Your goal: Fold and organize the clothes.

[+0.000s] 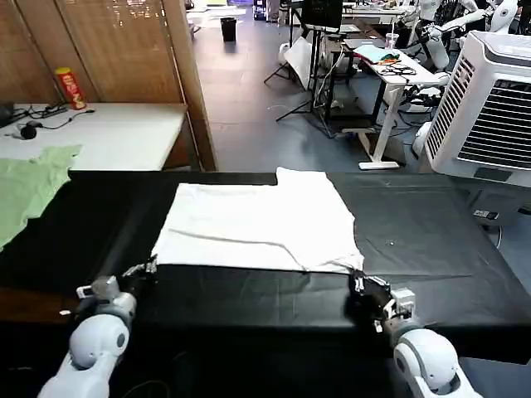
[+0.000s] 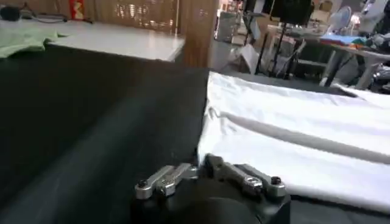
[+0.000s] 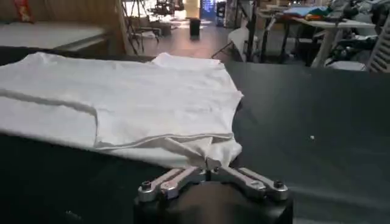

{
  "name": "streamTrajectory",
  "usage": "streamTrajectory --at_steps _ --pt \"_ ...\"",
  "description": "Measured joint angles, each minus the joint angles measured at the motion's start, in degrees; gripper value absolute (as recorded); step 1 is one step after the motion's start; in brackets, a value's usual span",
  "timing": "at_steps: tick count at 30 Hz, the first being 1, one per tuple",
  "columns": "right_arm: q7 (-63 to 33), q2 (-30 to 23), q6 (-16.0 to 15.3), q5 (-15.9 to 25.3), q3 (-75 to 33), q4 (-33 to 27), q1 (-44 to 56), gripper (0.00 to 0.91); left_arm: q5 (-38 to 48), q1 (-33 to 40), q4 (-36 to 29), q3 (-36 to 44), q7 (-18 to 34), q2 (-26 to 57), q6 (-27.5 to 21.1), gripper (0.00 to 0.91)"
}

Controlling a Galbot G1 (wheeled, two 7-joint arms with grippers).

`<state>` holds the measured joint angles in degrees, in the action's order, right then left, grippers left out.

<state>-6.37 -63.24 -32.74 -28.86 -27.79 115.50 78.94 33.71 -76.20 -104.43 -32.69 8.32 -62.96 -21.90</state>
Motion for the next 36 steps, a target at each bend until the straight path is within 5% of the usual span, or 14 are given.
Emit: streamTrajectory --at_steps 6,13,14,15,16,30,36 --pt "-0.7 2.2 -4.3 -1.8 -1.5 4.1 4.2 0.01 -0.1 -5.4 -5.8 -1.2 2.3 1.8 -1.6 0.0" --pt "-0.6 3.3 -5.1 -0.2 -2.2 8.2 10.1 0.01 -0.8 -13.8 -14.0 -3.6 3.2 3.5 -2.9 0.0" --pt "-0.5 3.4 -5.1 -0.1 -2.2 8.6 10.8 0.01 -0.8 -15.0 -15.0 -4.1 3.2 3.6 -2.9 0.127" --pt "-0.5 3.4 -5.1 -0.1 -2.2 8.9 11.3 0.156 -0.8 -16.3 -16.0 -4.6 3.2 3.6 -2.9 0.878" --pt "-0.5 3.4 -5.3 -0.1 -2.2 9.1 11.8 0.878 -0.8 -17.6 -17.0 -5.2 2.9 3.6 -3.1 0.878" --pt "-1.1 3.4 -9.5 -0.6 -5.8 17.5 17.6 0.878 -1.2 -25.4 -23.3 -9.0 6.8 3.0 -8.0 0.878" --pt "-0.7 5.3 -6.0 -4.0 -8.2 17.5 12.1 0.878 2.4 -24.0 -25.5 -11.5 6.0 4.1 -8.5 0.878"
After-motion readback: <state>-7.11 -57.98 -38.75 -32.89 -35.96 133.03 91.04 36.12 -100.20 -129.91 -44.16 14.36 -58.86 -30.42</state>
